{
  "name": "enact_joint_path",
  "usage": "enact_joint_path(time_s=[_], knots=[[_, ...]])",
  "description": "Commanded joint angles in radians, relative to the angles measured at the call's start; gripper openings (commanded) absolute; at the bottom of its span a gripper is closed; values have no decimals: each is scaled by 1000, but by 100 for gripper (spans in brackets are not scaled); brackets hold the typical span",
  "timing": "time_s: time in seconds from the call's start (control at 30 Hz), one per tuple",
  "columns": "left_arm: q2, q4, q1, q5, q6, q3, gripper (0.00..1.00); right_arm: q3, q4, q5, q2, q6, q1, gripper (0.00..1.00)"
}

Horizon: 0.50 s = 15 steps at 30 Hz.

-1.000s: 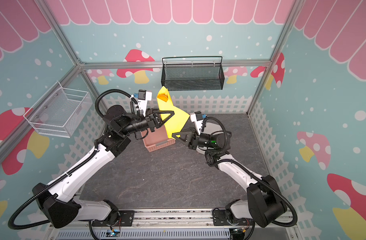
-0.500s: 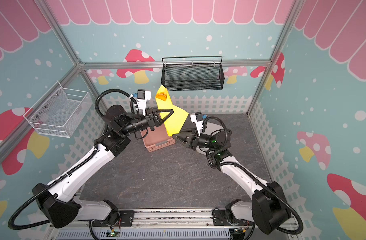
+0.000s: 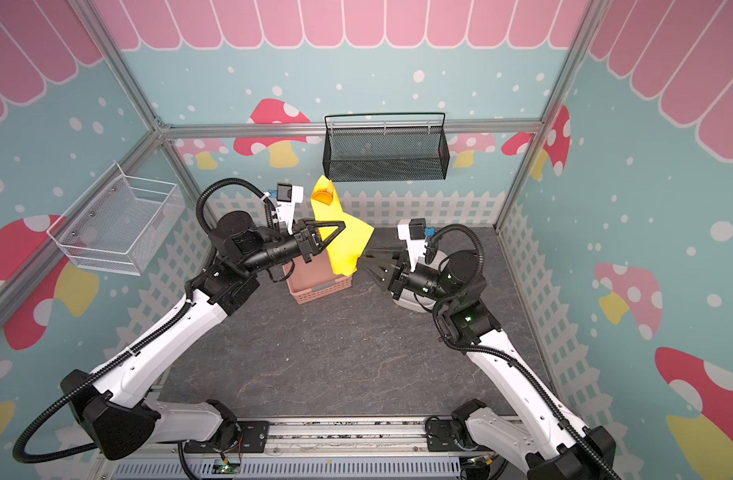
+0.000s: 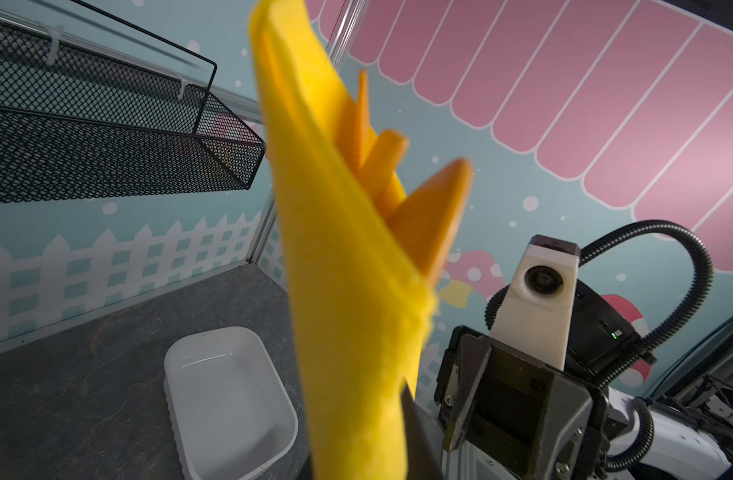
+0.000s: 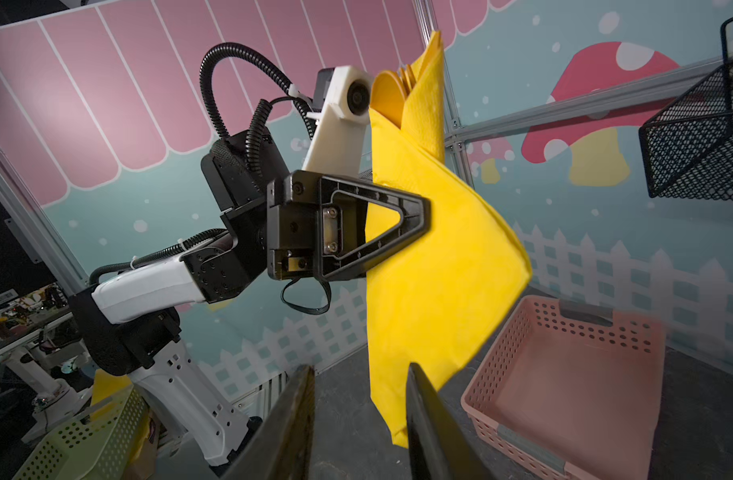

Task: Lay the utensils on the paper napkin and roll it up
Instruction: 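Open the right gripper and draw it back while the left holds the roll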

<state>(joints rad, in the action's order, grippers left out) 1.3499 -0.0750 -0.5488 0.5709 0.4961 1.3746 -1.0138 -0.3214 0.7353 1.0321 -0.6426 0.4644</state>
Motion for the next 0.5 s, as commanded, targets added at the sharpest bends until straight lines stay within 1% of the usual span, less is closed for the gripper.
enact_joint_path(time_s=[0.0,0.23,0.47], knots=[[-20,23,10,-5,-37,-10,6,-54,48,38,26,54,0,38],[-14,13,9,45,-30,-8,3,-140,93,62,93,58,-1,38],[-10,-17,10,95,-11,-12,1,-175,142,54,127,83,-1,40]])
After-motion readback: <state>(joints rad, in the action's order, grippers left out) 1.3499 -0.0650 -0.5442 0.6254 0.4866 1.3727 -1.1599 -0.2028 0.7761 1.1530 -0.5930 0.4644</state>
